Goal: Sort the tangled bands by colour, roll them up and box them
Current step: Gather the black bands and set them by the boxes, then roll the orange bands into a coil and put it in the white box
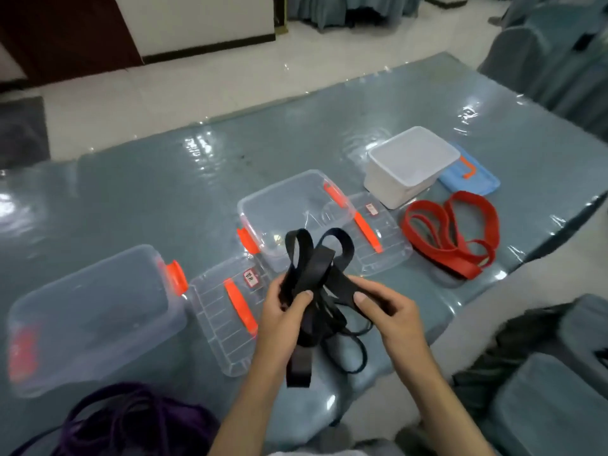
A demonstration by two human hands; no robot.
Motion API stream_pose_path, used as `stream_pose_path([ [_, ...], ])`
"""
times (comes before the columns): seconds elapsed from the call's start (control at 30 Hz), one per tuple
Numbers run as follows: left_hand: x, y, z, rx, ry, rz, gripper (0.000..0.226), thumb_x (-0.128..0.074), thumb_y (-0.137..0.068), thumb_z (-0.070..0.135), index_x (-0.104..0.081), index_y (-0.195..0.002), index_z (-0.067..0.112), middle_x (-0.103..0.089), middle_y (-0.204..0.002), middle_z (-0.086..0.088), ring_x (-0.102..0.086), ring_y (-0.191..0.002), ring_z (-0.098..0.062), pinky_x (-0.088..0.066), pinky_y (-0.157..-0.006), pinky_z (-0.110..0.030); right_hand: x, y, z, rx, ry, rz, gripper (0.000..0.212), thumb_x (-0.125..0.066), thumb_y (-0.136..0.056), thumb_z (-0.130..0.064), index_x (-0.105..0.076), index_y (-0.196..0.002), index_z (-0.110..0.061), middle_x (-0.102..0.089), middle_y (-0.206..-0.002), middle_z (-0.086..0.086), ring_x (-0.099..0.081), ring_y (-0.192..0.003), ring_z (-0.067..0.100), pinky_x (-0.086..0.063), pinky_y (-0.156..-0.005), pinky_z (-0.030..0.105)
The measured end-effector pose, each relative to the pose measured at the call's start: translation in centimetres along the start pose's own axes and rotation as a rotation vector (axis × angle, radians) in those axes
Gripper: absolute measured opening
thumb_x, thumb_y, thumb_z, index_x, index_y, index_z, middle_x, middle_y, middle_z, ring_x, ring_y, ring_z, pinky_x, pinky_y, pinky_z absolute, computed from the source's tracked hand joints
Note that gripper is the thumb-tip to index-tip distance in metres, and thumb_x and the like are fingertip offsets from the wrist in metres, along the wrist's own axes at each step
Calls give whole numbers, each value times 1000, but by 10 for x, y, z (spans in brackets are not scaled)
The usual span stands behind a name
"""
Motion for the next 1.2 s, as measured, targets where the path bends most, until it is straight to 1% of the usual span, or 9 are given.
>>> stream_pose_path([
  [0.13,-21,-41,-47,125,-215,-18,48,-76,-90,20,-57,-132,33,-72,-122,8,-70,-102,3,-53,-88,-22,26,-36,73,-225,171,-12,29,-69,-97,1,-80,-107,-24,-81,-110,2,-75,-105,12,-58,-85,19],
  [0.27,-46,-58,-92,184,-532,49,67,-75,-89,11,-48,-148,24,-63,-127,0,-64,-120,-21,-52,-97,-34,48,-63,149,-364,549,-136,32,-71,-90,6,-72,-118,-9,-75,-115,7,-70,-113,26,-53,-104,42],
  [0.4,-74,-51,-113,199,-946,166,79,-68,-95,28,-28,-163,27,-41,-153,-7,-49,-136,-30,-45,-113,-48,79,-77,177,-328,833,-358,32,-73,-89,-9,-73,-119,-18,-72,-116,-1,-67,-110,18,-50,-92,23],
  [0.5,-91,-49,-114,294,-1212,240,88,-60,-101,43,-8,-169,25,-11,-175,-10,-23,-158,-33,-27,-126,-50,106,-96,185,-347,714,-576,38,-79,-89,-13,-70,-126,-15,-68,-118,-4,-66,-112,15,-42,-88,5],
  [0.63,-122,-38,-94,411,-1300,381,99,-61,-100,45,6,-169,19,-1,-177,-11,-10,-161,-34,-18,-129,-50,160,-127,177,-355,727,-870,52,-78,-93,-23,-59,-141,-17,-63,-127,-7,-60,-113,9,-45,-96,15],
  [0.83,-205,-41,-74,376,-1357,469,91,-61,-97,30,-5,-169,32,0,-177,-11,-3,-163,-35,-11,-130,-56,255,-193,141,-247,710,-689,39,-75,-94,-13,-68,-132,-15,-70,-114,-2,-67,-100,16,-51,-93,23],
  [1.0,-271,-65,-78,280,-1334,304,61,-56,-102,28,-35,-160,37,-13,-175,-7,-10,-162,-29,-15,-130,-49,325,-235,102,-17,683,-601,26,-72,-92,-1,-75,-113,-16,-77,-105,-3,-73,-98,15,-56,-92,29],
  [1.1,-315,-83,-82,164,-1253,156,61,-55,-100,17,-44,-156,39,-27,-169,-3,-27,-156,-27,-30,-124,-42,359,-251,86,197,777,-453,22,-75,-90,-1,-77,-103,-19,-72,-93,-13,-68,-86,13,-53,-84,29],
  [1.2,-355,-102,-91,109,-1217,-25,60,-55,-99,16,-45,-155,34,-28,-169,-1,-30,-154,-25,-31,-124,-40,388,-263,87,249,966,-263,25,-82,-82,-5,-76,-102,-19,-70,-96,-2,-64,-91,26,-54,-81,43],
])
Point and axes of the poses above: each hand's wrist, its own y-axis away from the middle knuckle, its own x-axis out of the back of the hand, z = x × y, the point moved 3 cm from there along -y, towards the middle knuckle
